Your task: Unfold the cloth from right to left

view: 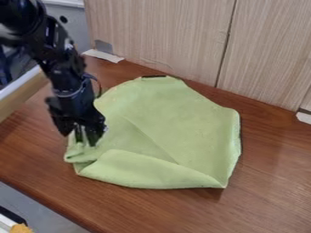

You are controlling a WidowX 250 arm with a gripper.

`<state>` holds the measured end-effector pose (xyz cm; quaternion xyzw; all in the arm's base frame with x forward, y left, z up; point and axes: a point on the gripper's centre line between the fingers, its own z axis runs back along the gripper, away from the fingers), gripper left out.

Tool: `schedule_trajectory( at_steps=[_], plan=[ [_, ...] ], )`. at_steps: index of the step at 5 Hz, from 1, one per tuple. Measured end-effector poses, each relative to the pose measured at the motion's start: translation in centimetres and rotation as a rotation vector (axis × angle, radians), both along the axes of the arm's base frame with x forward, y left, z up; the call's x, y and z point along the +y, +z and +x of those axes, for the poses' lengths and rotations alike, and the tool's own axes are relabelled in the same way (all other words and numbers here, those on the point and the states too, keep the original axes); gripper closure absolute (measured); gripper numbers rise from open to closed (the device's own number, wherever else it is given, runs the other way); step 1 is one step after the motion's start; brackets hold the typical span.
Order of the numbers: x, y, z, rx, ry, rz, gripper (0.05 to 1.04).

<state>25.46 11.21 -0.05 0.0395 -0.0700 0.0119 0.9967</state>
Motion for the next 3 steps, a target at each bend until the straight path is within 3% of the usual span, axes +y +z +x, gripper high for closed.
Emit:
schedule_trajectory(
  at_steps=[1,3],
  plan=[
    [-0.2,1.4,0.4,-0.016,-0.006,-0.008,0.08],
    [-0.6,6.1,0.7,-0.075,-0.013,0.02,0.083]
  ],
)
